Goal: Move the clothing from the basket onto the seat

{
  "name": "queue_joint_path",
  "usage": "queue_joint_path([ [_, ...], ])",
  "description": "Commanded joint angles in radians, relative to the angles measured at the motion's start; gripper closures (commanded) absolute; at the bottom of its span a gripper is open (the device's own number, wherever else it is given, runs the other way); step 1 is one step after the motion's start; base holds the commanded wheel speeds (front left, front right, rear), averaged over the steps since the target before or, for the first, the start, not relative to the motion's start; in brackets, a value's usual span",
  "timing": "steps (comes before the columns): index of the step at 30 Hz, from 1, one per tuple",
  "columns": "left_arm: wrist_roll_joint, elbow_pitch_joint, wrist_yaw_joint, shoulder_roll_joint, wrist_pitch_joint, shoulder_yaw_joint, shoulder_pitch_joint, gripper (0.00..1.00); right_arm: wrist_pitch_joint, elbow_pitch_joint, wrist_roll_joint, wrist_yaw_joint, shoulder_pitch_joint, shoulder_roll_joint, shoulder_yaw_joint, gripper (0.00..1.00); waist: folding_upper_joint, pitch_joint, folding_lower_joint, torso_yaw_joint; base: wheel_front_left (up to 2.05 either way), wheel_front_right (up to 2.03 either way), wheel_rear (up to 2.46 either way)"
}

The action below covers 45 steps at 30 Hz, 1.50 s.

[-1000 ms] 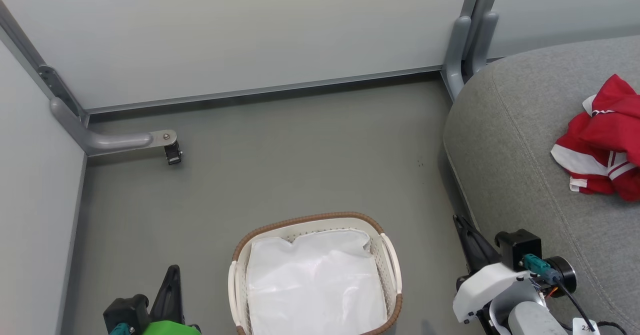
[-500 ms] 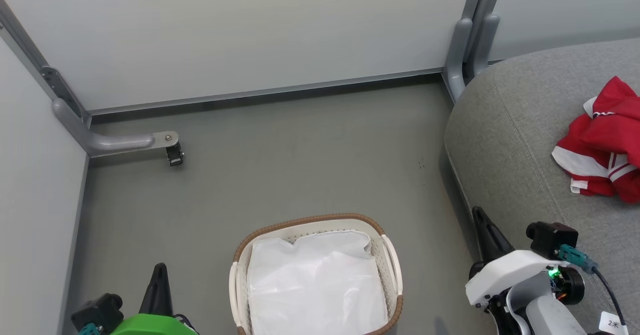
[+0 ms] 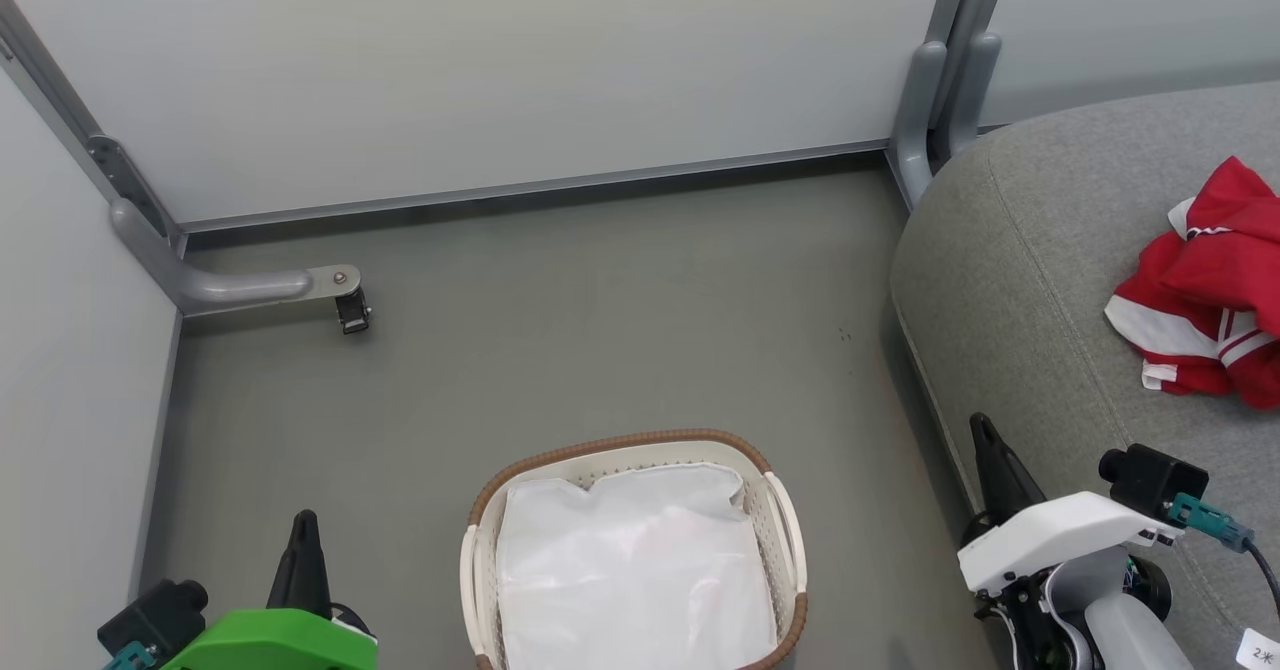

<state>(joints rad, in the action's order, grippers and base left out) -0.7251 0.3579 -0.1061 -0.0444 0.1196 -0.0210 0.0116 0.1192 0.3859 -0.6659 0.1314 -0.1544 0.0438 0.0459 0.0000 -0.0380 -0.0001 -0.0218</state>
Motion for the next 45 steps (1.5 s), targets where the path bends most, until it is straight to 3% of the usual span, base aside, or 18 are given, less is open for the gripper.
queue_joint_path([
  [1, -0.039, -0.018, -0.005, -0.004, -0.008, -0.007, 0.031, 1.00, -0.008, -0.021, -0.041, 0.000, -0.005, 0.003, -0.009, 1.00, 0.0000, 0.001, 0.0001, 0.000, 0.00, 0.00, 0.00],
  [45, -0.527, -0.075, -0.018, -0.007, -0.139, -0.059, 0.076, 1.00, -0.139, -0.093, -0.563, -0.001, 0.027, 0.007, -0.098, 1.00, 0.0000, 0.017, 0.0001, 0.011, 0.00, 0.00, 0.00],
])
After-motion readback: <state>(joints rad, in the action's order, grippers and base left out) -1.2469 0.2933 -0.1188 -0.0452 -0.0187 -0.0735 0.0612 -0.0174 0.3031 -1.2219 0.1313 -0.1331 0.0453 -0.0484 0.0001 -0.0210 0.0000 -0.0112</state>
